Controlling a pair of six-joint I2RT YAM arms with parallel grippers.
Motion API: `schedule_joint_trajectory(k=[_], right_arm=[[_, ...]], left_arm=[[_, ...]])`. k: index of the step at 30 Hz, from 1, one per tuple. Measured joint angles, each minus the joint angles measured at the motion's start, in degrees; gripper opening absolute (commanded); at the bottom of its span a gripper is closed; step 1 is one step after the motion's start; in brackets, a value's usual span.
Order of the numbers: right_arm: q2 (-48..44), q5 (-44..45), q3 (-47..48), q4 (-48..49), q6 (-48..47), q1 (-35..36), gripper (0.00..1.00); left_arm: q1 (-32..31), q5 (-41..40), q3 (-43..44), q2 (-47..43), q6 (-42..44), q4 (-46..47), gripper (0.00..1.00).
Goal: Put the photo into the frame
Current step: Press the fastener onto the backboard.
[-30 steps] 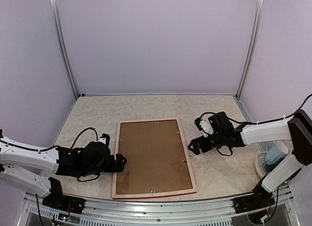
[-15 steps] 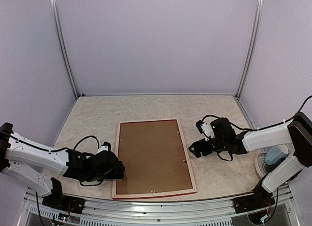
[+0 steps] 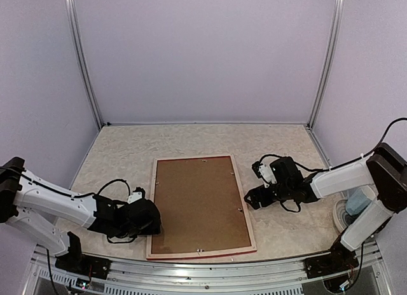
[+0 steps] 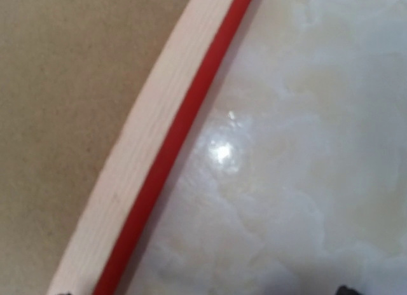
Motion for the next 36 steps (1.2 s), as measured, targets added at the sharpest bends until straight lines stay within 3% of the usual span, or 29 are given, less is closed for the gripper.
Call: schedule_joint_trajectory(k=[17, 24, 36], right_arm=[[2.4, -0.3, 1.8, 1.0, 0.0, 0.4, 0.88], [3.2, -0.7, 2.4, 1.2, 0.0, 0.7, 0.81], [4.0, -1.2, 3.1, 1.5, 0.0, 0.8, 0.79]], left_arm=[[0.2, -3.9, 0.8, 2.1, -0.7, -0.3, 0.80], [1.0, -5.4, 0.8, 2.0, -1.6, -1.2, 0.80], [0.6, -6.2, 0.8, -3.7, 0.2, -2.8, 0.81]])
